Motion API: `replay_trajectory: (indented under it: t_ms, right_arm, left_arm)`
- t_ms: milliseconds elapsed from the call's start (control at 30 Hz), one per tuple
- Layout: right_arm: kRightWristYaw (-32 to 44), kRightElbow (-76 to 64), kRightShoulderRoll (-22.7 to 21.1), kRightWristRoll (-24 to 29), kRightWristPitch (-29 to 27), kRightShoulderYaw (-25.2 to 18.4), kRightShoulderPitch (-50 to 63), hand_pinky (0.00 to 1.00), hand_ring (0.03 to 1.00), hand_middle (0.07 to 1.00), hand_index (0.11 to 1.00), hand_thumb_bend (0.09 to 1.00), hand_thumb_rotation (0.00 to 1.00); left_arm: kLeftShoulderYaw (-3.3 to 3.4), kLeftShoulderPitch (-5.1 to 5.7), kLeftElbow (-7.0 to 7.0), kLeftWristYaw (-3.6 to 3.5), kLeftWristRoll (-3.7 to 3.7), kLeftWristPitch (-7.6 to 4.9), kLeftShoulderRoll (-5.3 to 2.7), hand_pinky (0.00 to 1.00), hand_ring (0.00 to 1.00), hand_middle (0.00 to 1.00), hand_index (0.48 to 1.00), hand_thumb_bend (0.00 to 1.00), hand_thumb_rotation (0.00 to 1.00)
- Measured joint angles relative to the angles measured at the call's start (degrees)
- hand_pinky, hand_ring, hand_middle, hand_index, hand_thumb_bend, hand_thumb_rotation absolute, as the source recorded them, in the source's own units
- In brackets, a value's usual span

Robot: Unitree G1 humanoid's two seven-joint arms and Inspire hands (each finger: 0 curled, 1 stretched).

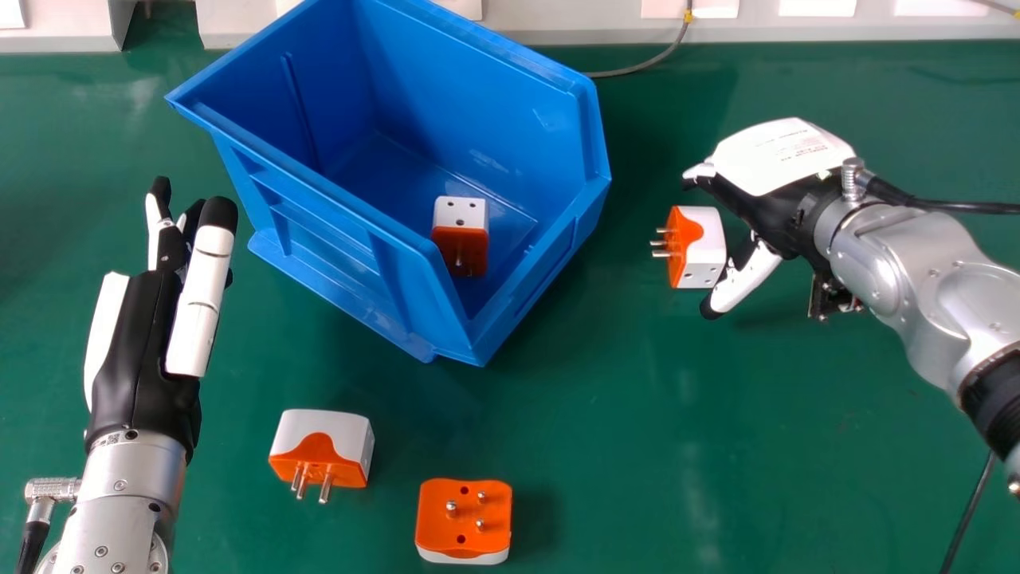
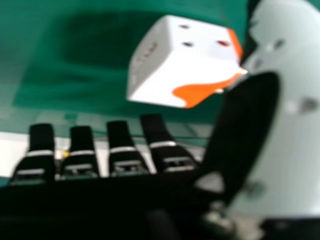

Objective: Pick all objects and put in blue box

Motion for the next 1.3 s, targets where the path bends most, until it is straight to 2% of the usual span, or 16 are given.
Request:
replay_trajectory:
  t_ms: [100, 267, 467, 800, 1067, 1200, 1300]
  right_arm:
    - [0.0, 0.8, 0.8, 0.0, 0.4, 0.1, 0.0, 0.85, 0.909, 0.898, 0.858, 0.614, 0.39]
    - [0.0, 2.1, 1.6, 0.1, 0.6, 0.4, -0.6, 0.84, 0.903, 0.891, 0.854, 0.608, 0.39]
    - [0.0, 3.5, 2.6, 0.0, 0.6, 1.1, -1.9, 0.84, 0.900, 0.886, 0.854, 0.595, 0.40]
    - [-0.7, 6.2, 4.1, 0.0, 0.7, 2.3, -2.9, 0.82, 0.893, 0.883, 0.846, 0.581, 0.40]
    - [-1.3, 7.1, 4.4, 0.1, 0.8, 2.3, -3.0, 0.80, 0.879, 0.872, 0.832, 0.568, 0.38]
    - [-1.3, 7.2, 4.6, 0.2, 0.9, 2.3, -3.0, 0.80, 0.878, 0.873, 0.837, 0.562, 0.37]
    - [-1.3, 7.2, 4.6, 0.2, 1.0, 2.3, -3.0, 0.80, 0.879, 0.873, 0.839, 0.559, 0.36]
  left_arm:
    - [-0.01, 0.03, -0.08, 0.01, -0.10, 0.35, 0.00, 0.92, 0.98, 0.98, 1.000, 0.63, 1.00]
    - [-0.07, 0.23, -1.20, 0.04, -0.09, 1.09, -0.01, 0.91, 0.98, 0.98, 1.000, 0.63, 1.00]
    - [-0.09, 0.43, -1.78, 0.07, -0.08, 2.13, -0.02, 0.91, 0.98, 0.98, 1.000, 0.64, 1.00]
    - [-0.08, 0.77, -2.90, 0.08, -0.13, 2.30, -0.02, 0.91, 0.98, 0.98, 1.000, 0.64, 1.00]
    - [-0.02, 1.31, -3.76, 0.06, -0.16, 3.34, -0.02, 0.91, 0.98, 0.98, 1.000, 0.64, 1.00]
    - [-0.01, 1.42, -4.75, 0.02, -0.16, 3.40, -0.01, 0.91, 0.98, 0.98, 1.000, 0.65, 1.00]
    - [0.06, 1.68, -4.86, -0.06, -0.17, 3.42, 0.00, 0.91, 0.98, 0.98, 1.000, 0.66, 1.00]
